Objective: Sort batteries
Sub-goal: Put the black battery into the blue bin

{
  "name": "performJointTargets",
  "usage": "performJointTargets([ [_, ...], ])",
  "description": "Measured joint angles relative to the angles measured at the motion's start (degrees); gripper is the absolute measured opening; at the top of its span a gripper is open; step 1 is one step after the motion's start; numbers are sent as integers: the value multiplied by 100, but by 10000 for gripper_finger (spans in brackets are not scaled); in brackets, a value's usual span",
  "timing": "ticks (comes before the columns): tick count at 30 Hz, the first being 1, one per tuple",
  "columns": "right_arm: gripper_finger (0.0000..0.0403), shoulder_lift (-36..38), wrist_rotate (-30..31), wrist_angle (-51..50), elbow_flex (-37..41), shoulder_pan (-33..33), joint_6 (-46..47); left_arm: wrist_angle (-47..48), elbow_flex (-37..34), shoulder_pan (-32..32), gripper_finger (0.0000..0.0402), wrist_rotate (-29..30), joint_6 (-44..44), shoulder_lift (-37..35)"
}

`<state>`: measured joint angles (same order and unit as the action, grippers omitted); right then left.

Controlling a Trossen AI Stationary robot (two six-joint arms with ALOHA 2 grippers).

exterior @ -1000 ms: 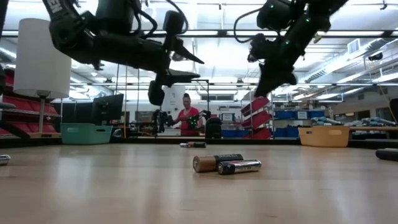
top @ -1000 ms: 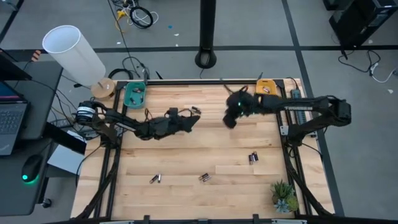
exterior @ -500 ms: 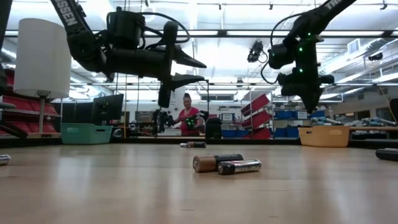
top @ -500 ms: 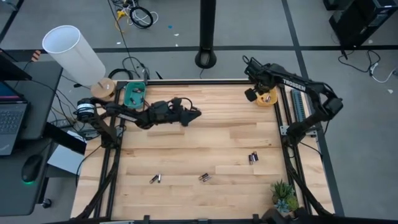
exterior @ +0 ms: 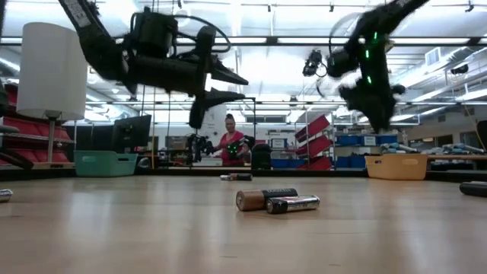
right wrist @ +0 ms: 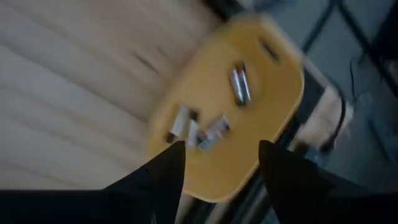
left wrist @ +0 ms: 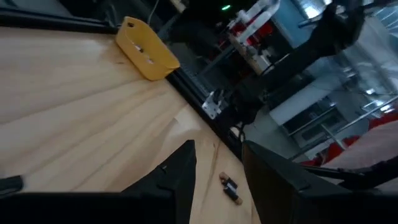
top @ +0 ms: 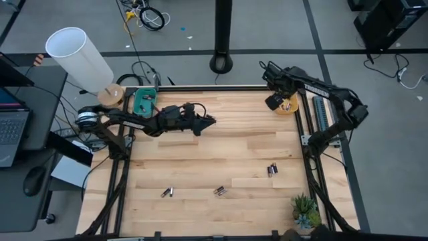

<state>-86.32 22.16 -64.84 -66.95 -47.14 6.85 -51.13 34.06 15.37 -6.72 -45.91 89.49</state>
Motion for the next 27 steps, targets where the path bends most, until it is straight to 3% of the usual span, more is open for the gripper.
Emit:
performJointTargets([
  [3,205,722,-819,685,10,715,104,2017,326,-105,134,365,691,-642],
  [7,183,1940,-2139,2824,1003,2099,-11,4961,1076,-313,129,771,1746,-1080],
  [12,148,2920,-2839,4833,2800,3651,373,6543,1638,-1027,128,262,1918,-1101],
  [15,134,3055,-3099,5397,3447,4409,494,7117,1776,-1685,128,533,1588,-1073],
  [19,127,2892,-2931,5393,3829,5136,418,7412,1765,-2376,128,760,762,-1039],
  [24,126,2732,-2807,5324,3841,5592,631,8390,1742,-2859,128,408,-718,-1031],
  [27,126,2736,-2712,5412,3811,5702,599,8866,1739,-3139,128,-176,-1545,-1022],
])
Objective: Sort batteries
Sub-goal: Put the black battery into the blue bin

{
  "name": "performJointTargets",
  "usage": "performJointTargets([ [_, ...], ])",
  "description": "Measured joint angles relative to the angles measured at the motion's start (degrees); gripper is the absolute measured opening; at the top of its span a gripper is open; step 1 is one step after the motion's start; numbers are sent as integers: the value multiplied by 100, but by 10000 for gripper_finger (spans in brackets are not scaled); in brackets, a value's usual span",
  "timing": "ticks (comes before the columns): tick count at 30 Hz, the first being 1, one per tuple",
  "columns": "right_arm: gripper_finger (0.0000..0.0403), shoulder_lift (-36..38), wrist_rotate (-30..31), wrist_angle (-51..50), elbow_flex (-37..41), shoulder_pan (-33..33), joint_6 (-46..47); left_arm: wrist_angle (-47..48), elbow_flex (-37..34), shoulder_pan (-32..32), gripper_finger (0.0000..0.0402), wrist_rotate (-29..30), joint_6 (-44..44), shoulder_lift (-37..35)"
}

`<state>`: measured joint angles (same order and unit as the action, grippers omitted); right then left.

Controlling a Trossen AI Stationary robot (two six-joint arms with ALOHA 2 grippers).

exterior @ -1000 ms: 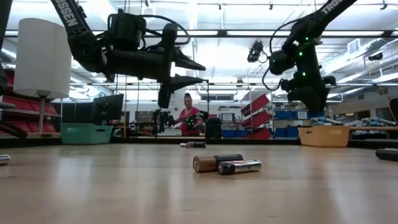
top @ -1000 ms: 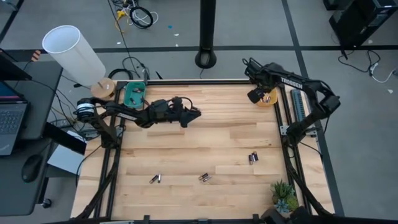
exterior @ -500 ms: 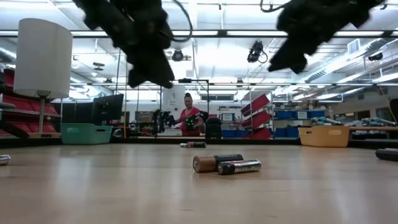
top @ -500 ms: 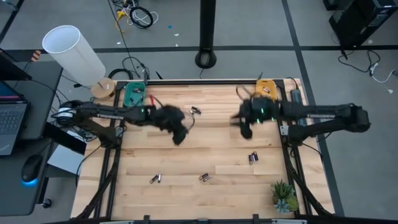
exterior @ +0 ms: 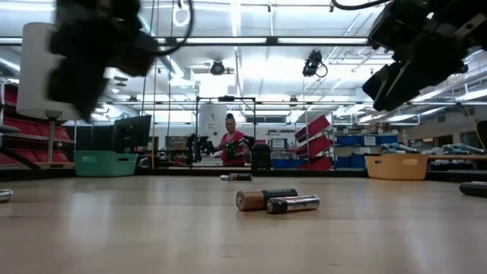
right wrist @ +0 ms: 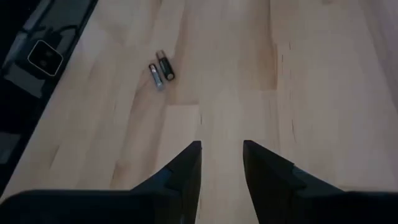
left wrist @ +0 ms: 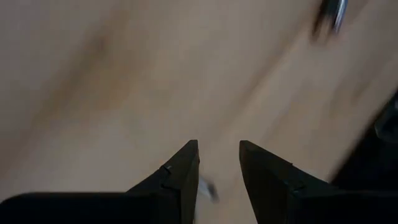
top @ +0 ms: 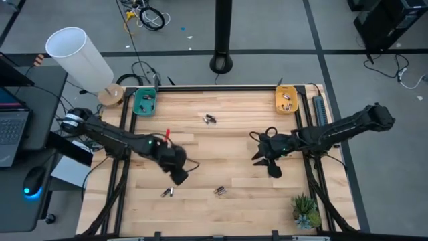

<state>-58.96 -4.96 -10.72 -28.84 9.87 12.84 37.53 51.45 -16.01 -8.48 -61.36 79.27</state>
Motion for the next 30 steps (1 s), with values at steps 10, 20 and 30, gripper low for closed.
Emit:
performJointTargets([
  [10,123,0,128,105,0,4,-59,502,25,-1085,138,-471,-1266,732],
  [20,115,0,130,284,0,-121,-57,514,340,-1618,161,-201,-1546,1398],
  [30,106,0,96,474,0,-184,-37,489,354,-1818,162,-167,-1661,1882],
])
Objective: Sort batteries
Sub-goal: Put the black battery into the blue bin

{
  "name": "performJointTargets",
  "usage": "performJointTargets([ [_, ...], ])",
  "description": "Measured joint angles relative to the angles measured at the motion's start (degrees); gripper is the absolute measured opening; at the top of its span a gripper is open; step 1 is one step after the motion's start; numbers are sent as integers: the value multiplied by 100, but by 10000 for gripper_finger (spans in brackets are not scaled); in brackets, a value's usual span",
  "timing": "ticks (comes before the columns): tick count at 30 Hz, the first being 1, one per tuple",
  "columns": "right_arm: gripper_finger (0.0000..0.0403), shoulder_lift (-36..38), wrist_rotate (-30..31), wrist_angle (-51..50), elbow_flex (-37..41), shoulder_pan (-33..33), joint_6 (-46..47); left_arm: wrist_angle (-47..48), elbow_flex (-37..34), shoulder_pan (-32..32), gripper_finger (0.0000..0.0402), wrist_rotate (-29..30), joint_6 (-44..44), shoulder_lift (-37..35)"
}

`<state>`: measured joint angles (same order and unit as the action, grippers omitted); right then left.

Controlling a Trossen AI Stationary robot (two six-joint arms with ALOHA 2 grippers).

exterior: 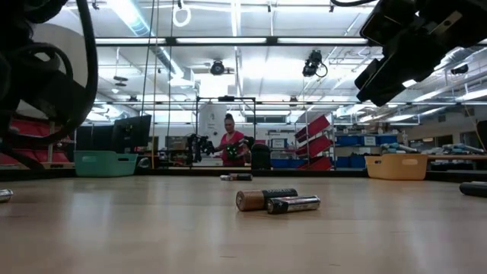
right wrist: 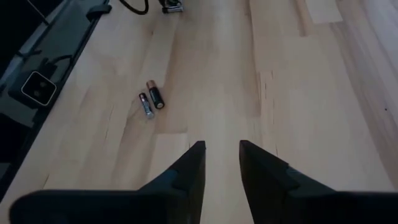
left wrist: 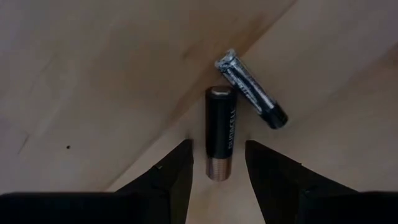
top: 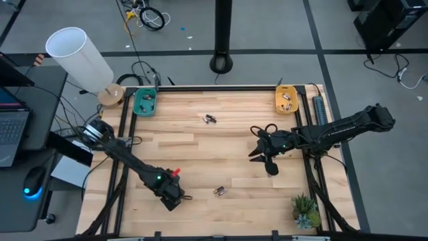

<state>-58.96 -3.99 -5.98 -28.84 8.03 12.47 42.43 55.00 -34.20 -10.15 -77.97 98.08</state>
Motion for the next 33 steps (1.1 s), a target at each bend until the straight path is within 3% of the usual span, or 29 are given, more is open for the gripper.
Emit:
performJointTargets([
  [5,101,0,-13,-4,0,0,0,9,25,-9,137,6,138,103],
  [10,96,0,-13,-4,0,0,0,-47,23,-11,49,72,398,107],
  [16,89,-2,-17,61,0,0,-26,278,12,42,47,197,565,3],
  [25,77,-42,-194,705,0,-241,-240,1129,-15,611,47,893,875,-632],
  [29,79,-442,-881,1276,-34,-251,-1047,1151,-12,1138,47,1467,1261,-1067],
  [33,104,-1276,-976,1189,-367,-256,-1289,1290,-12,1806,47,1918,1785,-1511],
])
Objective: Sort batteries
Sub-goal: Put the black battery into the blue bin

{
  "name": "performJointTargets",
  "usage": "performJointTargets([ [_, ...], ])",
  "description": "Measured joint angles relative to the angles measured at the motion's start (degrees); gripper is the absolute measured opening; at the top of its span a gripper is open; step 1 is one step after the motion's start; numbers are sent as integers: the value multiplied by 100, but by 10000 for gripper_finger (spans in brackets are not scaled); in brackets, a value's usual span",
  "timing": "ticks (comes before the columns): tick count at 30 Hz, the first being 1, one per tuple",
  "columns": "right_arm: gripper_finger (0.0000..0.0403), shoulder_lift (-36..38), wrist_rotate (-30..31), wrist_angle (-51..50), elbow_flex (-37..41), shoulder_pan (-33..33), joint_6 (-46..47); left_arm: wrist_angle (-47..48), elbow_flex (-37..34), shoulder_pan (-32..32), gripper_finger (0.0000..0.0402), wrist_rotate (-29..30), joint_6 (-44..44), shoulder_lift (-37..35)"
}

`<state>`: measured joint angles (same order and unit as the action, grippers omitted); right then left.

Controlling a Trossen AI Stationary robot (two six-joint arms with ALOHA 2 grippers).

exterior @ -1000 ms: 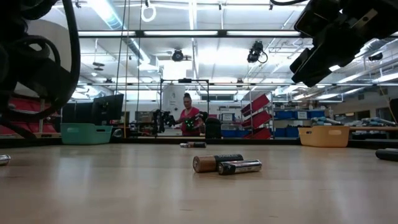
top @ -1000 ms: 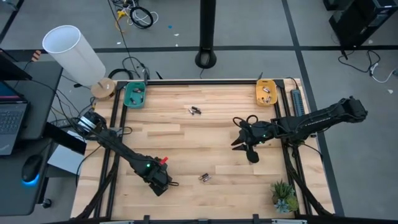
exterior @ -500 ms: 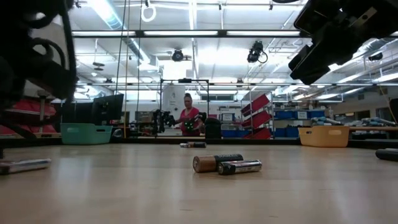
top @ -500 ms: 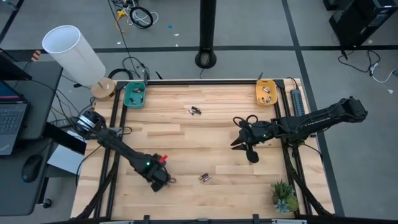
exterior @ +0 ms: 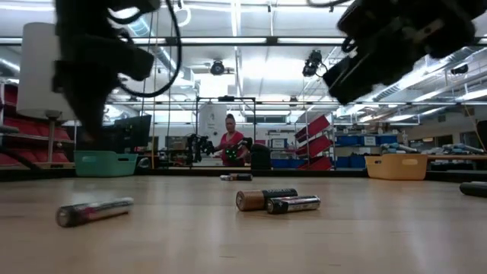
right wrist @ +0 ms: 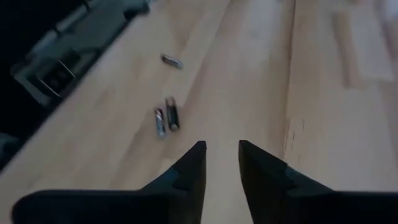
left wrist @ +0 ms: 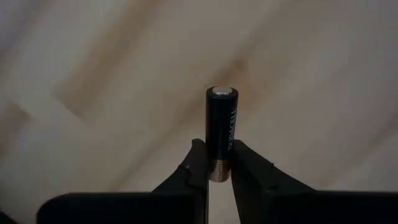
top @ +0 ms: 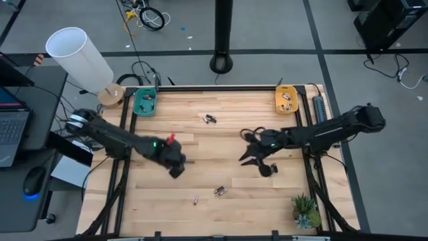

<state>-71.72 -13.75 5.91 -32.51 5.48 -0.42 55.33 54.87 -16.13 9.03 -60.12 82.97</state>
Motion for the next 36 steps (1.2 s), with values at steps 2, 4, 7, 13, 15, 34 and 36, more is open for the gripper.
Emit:
performJointTargets([
  [2,121,-408,1,0,-214,0,-114,162,0,357,47,247,184,-205],
  [4,138,-741,-65,163,-453,38,-276,294,0,767,47,393,399,-394],
  [7,156,-1196,-354,290,-897,211,-634,646,8,1525,47,460,763,-577],
  [13,164,-1747,-813,-66,-1471,380,-883,881,9,3240,47,868,1771,-539],
  [15,161,-1754,-820,-108,-1557,449,-875,896,8,3821,47,997,2181,-437],
  [34,182,-1976,-919,-877,-1555,1939,-1177,726,7,6626,166,926,3875,-340],
  [36,185,-2030,-901,-903,-1553,1940,-1102,865,7,6595,174,931,3667,-340],
])
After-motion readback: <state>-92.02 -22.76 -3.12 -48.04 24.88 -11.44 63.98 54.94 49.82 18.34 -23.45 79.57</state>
